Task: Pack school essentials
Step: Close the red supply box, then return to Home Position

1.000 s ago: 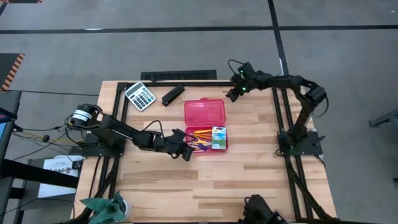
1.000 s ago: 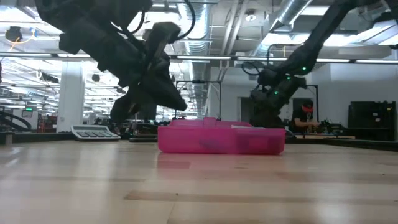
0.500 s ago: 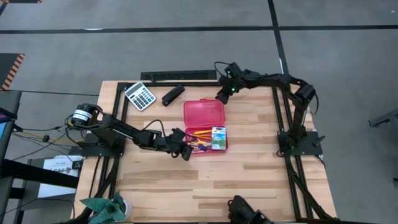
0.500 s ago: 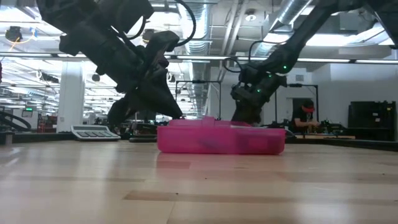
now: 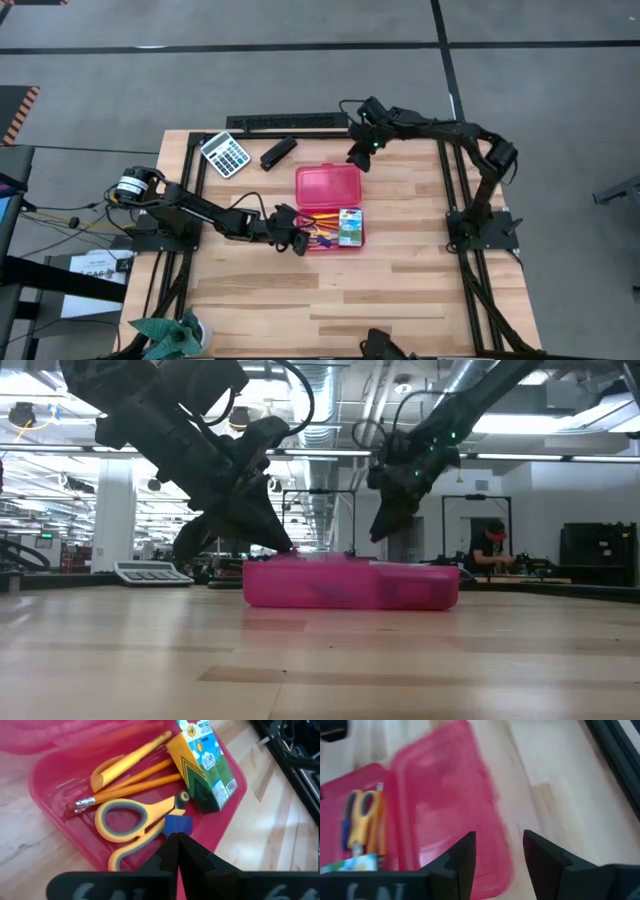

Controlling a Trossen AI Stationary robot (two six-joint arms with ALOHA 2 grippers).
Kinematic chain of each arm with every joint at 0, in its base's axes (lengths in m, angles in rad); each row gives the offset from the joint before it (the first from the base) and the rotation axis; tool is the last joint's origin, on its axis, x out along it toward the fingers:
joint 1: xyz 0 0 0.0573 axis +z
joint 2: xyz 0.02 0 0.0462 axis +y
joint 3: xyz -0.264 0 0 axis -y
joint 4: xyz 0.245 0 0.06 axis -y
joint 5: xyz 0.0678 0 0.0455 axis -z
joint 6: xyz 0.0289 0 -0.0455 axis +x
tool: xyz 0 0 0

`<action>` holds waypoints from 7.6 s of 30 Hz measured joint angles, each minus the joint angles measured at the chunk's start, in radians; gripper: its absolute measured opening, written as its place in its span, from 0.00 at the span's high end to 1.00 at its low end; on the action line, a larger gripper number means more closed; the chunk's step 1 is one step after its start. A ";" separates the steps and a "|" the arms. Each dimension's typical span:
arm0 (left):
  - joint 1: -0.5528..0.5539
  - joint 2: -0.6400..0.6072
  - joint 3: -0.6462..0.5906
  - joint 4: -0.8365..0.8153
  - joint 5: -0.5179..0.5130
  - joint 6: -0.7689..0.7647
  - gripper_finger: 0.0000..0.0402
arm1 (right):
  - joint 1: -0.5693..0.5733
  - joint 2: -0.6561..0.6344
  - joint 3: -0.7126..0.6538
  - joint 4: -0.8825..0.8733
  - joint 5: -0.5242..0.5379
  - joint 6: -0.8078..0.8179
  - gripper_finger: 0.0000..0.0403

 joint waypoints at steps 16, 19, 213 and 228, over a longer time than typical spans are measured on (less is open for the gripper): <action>-0.005 0.000 0.000 -0.001 -0.024 0.007 1.00 | 0.046 -0.004 0.006 0.039 0.305 -0.070 0.60; -0.005 0.000 0.000 -0.013 -0.024 0.010 1.00 | 0.037 0.062 0.029 0.005 0.292 -0.054 0.61; -0.214 -1.330 -0.390 0.227 0.261 0.609 1.00 | 0.967 -1.419 -0.881 0.536 0.770 0.555 0.65; -0.052 -1.589 -0.674 0.284 0.388 0.496 1.00 | 0.848 -1.768 -1.000 0.287 0.759 0.534 0.65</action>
